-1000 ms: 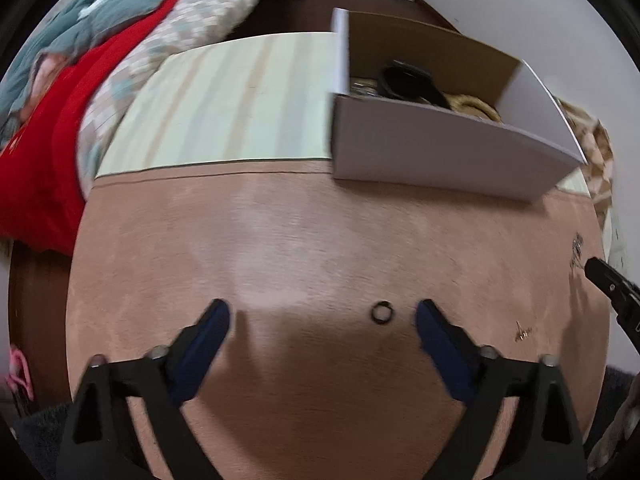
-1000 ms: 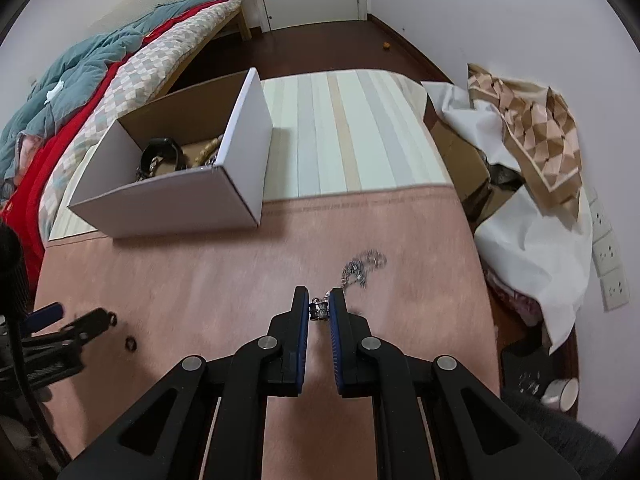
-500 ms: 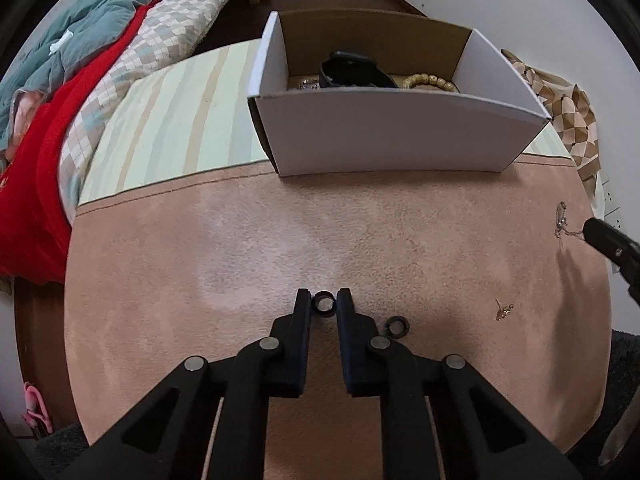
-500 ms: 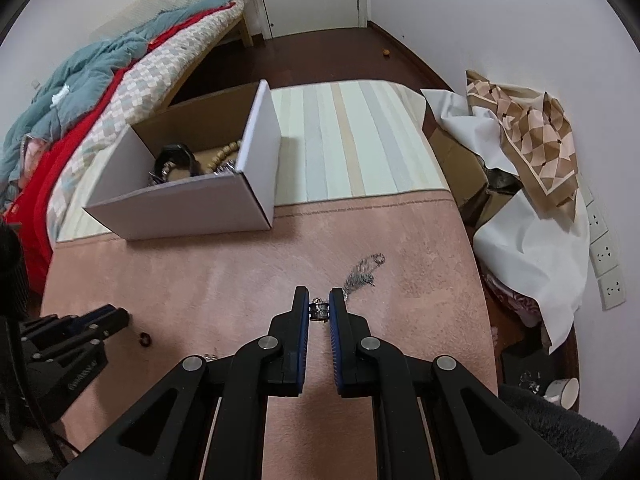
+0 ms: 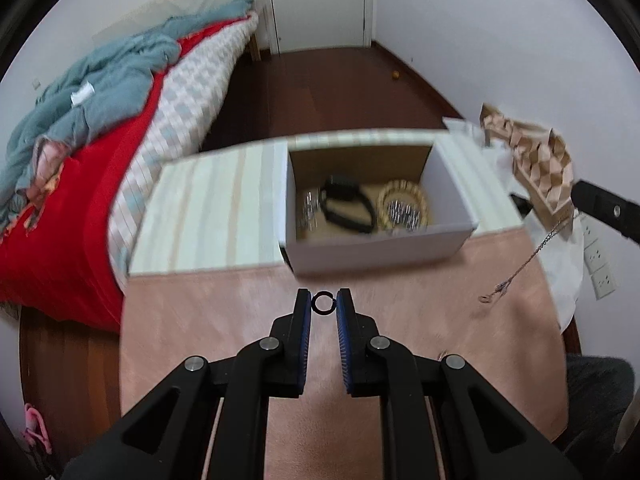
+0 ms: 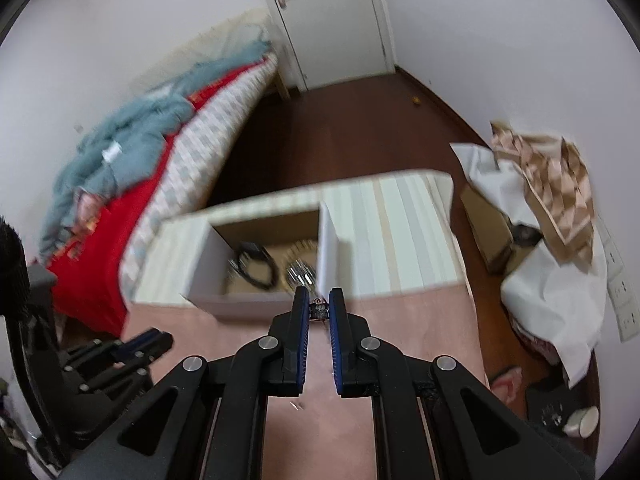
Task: Organize jewelry
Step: 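Carry the ring and pendant chain into the white box and open both tools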
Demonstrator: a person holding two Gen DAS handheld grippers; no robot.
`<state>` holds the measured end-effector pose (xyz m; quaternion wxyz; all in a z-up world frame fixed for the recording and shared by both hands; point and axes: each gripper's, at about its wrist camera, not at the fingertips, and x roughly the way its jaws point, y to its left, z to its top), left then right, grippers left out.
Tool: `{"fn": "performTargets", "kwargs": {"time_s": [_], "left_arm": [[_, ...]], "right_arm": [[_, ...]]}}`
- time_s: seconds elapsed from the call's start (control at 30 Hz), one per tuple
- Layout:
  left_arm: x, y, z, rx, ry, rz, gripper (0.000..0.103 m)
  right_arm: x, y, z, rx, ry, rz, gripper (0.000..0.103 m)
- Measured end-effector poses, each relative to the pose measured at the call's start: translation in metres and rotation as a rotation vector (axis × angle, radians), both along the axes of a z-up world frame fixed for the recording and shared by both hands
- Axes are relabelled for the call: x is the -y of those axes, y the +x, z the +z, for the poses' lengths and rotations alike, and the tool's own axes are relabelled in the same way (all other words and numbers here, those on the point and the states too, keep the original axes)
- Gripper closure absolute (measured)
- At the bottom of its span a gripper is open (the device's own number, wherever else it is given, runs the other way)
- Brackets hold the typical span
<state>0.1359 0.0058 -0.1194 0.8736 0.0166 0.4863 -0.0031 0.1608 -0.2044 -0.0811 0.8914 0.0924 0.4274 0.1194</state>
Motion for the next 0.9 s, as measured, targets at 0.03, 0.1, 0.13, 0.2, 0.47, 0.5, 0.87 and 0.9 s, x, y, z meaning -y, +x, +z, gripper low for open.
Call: {"fn": "performTargets", "kwargs": {"time_s": [0.03, 0.1, 0.13, 0.2, 0.47, 0.5, 0.87, 0.9], "left_arm": [[-0.003, 0.004, 0.005, 0.008, -0.001, 0.0, 0.093], [-0.005, 0.011, 0.021, 0.034, -0.008, 0.005, 0.093], [-0.007, 0.014, 0.026, 0.041, -0.01, 0.009, 0.093], [-0.014, 0.026, 0.036, 0.05, -0.028, 0.022, 0.093], [-0.032, 0.074, 0.03, 0.006, -0.059, 0.039, 0.093], [-0.033, 0.081, 0.026, -0.005, -0.059, 0.04, 0.093], [-0.035, 0.131, -0.034, -0.172, -0.109, 0.011, 0.093], [-0.035, 0.134, -0.038, -0.179, -0.124, 0.017, 0.092]], "right_arm": [[-0.001, 0.002, 0.009, 0.014, 0.014, 0.006, 0.093], [-0.004, 0.007, 0.032, 0.054, 0.034, 0.029, 0.093], [-0.007, 0.009, 0.041, 0.07, 0.038, 0.039, 0.093], [-0.013, 0.016, 0.057, 0.097, 0.039, 0.068, 0.093], [-0.047, 0.07, 0.063, 0.082, -0.001, 0.159, 0.093], [-0.051, 0.078, 0.058, 0.067, -0.004, 0.165, 0.093], [-0.085, 0.137, -0.023, -0.141, 0.03, 0.214, 0.093], [-0.086, 0.142, -0.03, -0.16, 0.032, 0.213, 0.093]]}}
